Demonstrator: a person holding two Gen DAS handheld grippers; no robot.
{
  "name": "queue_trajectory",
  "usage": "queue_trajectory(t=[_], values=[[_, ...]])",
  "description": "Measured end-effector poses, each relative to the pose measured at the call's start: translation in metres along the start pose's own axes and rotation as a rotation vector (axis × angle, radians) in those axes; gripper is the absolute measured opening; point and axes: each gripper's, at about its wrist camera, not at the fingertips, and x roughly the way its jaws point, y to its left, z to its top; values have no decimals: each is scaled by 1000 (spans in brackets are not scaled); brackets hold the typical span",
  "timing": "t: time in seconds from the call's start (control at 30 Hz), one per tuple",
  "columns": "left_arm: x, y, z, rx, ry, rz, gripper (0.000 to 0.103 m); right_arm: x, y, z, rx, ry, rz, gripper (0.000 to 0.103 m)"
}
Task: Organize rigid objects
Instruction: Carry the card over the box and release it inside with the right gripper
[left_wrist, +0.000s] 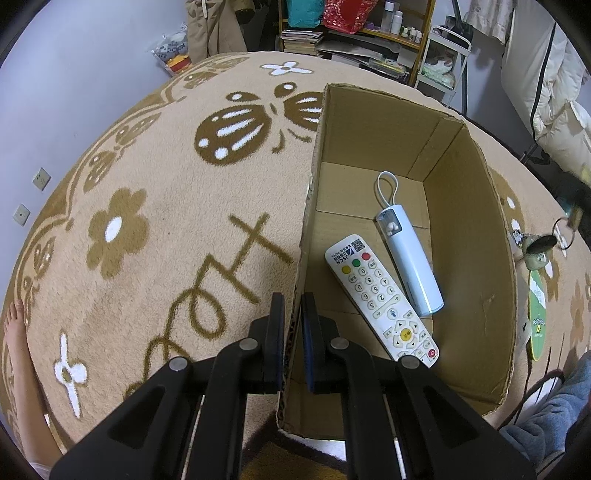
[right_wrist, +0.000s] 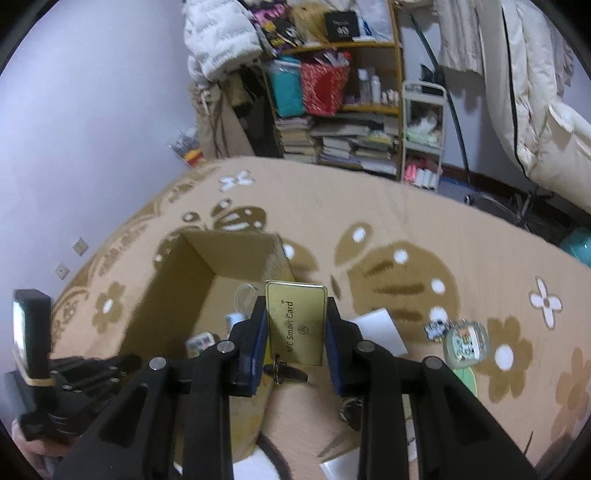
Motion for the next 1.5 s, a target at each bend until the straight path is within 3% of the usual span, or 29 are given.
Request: queue_trajectory(t=[0.23,0.43,1.03,1.5], values=[[0,0,0,0,0,-3,8,-28,34,14,-69,-83,67,30],[0,0,0,-1,1,-4,8,-33,62,14,-143,-89,112,30],[1,1,0,6,2,6,8,40,68,-26,-157,96,75,30],[3,-1,0,16,6,26,8,52,70,-35,-164,130,39,30]])
